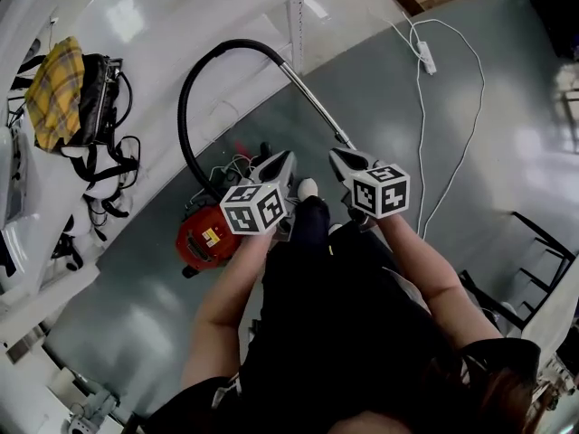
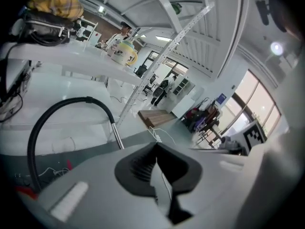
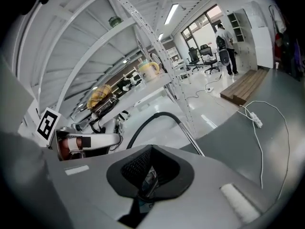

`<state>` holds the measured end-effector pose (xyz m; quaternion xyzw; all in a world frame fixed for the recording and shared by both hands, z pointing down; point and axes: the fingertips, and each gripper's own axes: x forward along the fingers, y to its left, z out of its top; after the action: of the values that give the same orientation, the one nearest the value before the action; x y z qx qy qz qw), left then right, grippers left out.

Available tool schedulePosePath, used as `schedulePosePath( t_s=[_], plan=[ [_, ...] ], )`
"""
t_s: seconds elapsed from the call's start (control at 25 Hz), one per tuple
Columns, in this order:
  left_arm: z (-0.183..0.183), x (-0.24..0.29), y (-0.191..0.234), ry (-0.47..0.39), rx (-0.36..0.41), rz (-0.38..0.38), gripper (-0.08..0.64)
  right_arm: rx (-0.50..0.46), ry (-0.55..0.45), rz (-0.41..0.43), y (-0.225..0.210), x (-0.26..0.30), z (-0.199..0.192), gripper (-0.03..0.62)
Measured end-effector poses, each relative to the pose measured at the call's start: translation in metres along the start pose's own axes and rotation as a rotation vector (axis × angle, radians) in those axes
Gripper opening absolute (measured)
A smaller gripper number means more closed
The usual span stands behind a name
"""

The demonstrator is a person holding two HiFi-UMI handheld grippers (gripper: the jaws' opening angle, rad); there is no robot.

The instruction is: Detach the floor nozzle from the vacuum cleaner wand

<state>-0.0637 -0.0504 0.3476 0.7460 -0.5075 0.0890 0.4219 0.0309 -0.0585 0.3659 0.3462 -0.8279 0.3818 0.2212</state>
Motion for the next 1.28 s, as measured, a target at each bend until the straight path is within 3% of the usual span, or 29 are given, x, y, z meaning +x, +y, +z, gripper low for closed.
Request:
schedulePosePath(
  t_s=[0.24,0.6,0.88,1.28],
  plan=[
    [0.015,0.033,0.031,0.045,0.066,0.029,0.011,-0.008,0.021,-0.021,-0.011,0.035,0.012,-0.003],
    [0.015,0.082,0.058,0.067,0.04,0.066,0.011,-0.07,0.052,-0.001,-0.047,0.078,0.024,-0.003],
    [0.023,0.111,0.108,-0.063,-0.068,0.193,0.01,-0.084,0.054,0.044,-0.081,0.129,0.03,-0.003],
    [-0.003,0.126,0.178,-0.081,-0.212,0.3,0.01,-0.179,0.171,0.068,-0.108,0.209,0.012,-0.003]
  ],
)
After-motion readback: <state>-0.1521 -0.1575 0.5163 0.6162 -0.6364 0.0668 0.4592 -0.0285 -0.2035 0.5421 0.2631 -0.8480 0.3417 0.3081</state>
